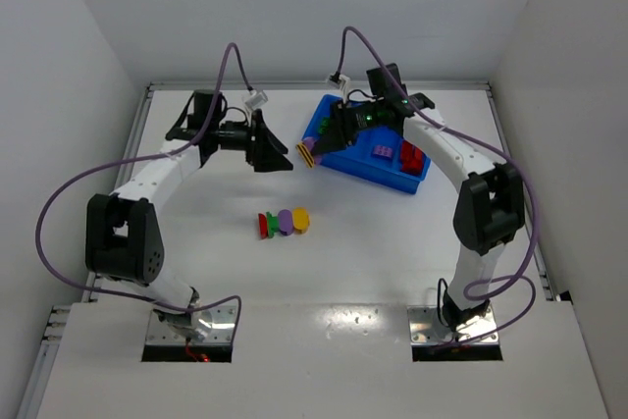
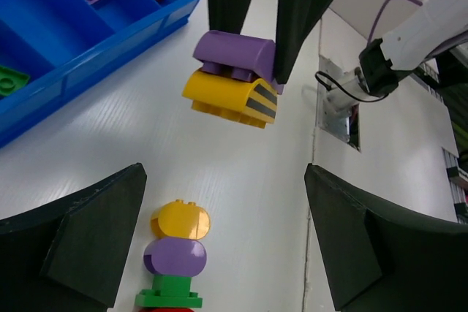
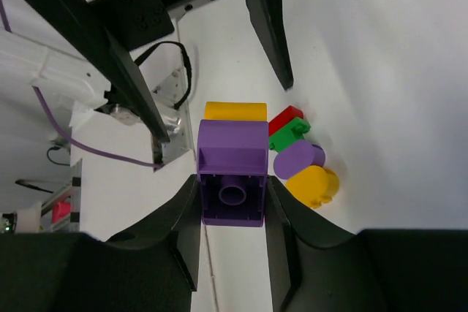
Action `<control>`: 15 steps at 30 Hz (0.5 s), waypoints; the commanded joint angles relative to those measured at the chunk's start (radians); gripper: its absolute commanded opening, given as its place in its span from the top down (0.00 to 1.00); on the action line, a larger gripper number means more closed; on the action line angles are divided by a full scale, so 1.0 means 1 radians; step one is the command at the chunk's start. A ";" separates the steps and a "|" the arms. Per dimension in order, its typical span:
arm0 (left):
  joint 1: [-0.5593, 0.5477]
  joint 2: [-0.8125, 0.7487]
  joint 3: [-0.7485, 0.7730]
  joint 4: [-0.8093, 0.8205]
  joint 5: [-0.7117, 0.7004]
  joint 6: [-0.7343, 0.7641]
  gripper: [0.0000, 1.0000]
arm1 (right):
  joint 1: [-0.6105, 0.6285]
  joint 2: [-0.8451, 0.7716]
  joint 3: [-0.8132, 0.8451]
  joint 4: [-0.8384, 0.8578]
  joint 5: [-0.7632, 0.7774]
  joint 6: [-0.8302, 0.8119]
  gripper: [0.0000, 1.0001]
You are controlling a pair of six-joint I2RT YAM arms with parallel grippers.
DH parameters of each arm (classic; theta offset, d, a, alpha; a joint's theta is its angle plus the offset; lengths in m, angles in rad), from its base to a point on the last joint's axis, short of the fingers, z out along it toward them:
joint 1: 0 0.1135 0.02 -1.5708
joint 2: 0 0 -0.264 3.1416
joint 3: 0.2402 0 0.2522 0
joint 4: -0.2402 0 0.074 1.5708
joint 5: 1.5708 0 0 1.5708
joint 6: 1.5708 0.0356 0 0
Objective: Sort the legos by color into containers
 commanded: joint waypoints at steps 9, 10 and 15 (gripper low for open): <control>-0.074 0.055 0.081 0.021 0.084 0.056 0.07 | 0.006 0.016 0.017 0.122 -0.106 0.080 0.94; -0.074 0.067 0.094 0.021 0.094 0.056 0.08 | 0.006 0.016 0.017 0.122 -0.106 0.080 0.94; -0.085 0.097 0.146 0.021 0.104 0.056 0.11 | 0.016 0.016 0.008 0.131 -0.115 0.080 0.94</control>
